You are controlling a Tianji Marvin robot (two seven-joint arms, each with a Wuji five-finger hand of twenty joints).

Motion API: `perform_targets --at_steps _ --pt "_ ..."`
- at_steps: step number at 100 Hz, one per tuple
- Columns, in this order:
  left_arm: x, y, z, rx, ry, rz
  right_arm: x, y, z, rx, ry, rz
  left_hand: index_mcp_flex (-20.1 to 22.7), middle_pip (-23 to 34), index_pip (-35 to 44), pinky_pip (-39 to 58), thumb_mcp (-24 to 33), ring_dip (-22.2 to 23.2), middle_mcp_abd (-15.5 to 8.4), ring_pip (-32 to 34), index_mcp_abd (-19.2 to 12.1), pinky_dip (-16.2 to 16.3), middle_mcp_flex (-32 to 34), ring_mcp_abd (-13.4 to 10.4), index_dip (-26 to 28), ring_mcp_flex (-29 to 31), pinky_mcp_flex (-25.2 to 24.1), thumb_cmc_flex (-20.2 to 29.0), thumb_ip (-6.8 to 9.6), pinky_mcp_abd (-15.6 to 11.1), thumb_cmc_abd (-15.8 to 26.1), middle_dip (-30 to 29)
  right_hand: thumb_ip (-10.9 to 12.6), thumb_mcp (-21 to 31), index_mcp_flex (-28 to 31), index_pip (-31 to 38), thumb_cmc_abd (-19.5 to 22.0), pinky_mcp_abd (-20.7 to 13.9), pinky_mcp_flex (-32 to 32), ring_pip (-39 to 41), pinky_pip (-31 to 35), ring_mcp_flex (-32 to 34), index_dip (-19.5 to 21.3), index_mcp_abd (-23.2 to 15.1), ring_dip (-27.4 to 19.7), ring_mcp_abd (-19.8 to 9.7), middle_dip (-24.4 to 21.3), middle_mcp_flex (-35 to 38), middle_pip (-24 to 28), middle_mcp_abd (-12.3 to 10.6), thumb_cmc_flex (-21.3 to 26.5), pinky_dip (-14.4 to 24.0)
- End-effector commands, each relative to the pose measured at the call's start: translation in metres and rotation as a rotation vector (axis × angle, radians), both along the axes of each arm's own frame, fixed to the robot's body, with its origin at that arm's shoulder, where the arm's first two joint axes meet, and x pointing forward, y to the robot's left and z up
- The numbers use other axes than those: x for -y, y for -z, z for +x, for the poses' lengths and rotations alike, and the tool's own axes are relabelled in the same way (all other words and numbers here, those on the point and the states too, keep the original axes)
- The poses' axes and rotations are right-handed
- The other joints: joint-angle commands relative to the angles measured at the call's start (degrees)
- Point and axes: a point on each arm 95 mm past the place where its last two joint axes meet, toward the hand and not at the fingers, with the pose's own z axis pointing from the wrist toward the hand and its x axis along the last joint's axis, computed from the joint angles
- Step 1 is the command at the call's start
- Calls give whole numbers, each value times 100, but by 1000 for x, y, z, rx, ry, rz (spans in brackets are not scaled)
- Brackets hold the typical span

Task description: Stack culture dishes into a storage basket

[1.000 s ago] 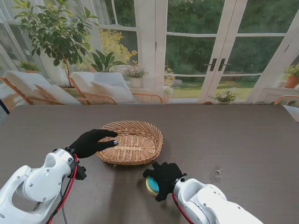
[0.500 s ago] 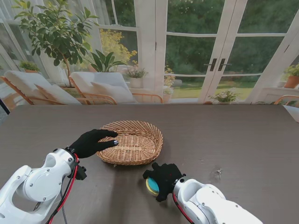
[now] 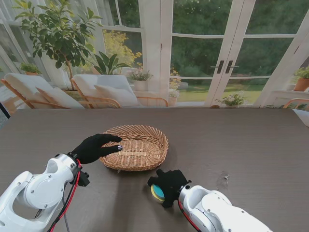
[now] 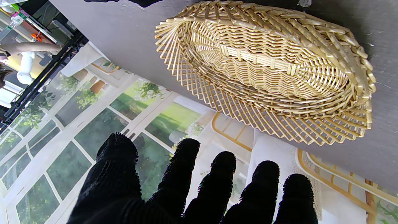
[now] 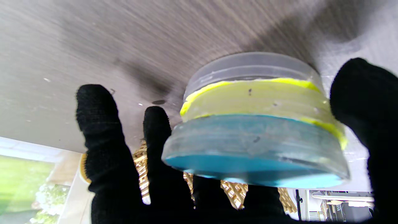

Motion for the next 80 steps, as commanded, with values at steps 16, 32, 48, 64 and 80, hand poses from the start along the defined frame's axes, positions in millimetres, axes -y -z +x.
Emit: perform_targets --at_steps 16,32,48,64,80 --pt "1 2 -1 -17 9 3 -1 7 -3 -22 -16 -17 34 -7 12 20 -65 3 50 34 41 67 53 75 13 185 12 150 191 19 199 53 128 497 -75 305 -171 214 -1309 153 354 121 169 -206 94 10 155 21 212 -82 157 -95" --pt "2 2 -2 -24 11 5 -1 11 -3 -35 -21 -26 35 -10 12 19 -64 0 57 28 49 67 44 72 12 173 10 150 191 18 200 52 129 492 -133 319 -181 235 -1288 157 386 100 156 -206 91 25 162 -51 195 -44 159 -118" --pt "2 2 -1 -25 11 5 -2 14 -2 -48 -24 -37 32 -9 11 19 -64 1 61 31 45 66 47 69 12 179 9 149 191 12 207 51 157 555 -116 332 -196 223 -1234 180 426 130 144 -188 95 7 168 -72 204 -18 290 -134" --pt "2 2 -1 -26 11 5 -1 16 -1 -66 -14 -31 34 -5 12 22 -62 0 60 28 40 68 55 73 12 173 17 151 192 15 207 53 245 777 32 612 -229 191 -969 346 624 344 228 -199 150 -29 188 89 276 16 528 -147" --pt "2 2 -1 -27 11 5 1 21 -1 -84 -10 -33 37 -7 13 22 -65 2 54 33 48 68 51 68 12 180 16 150 191 17 201 52 300 952 155 1036 -212 154 -758 521 804 553 339 -206 210 -81 246 348 442 0 700 -184"
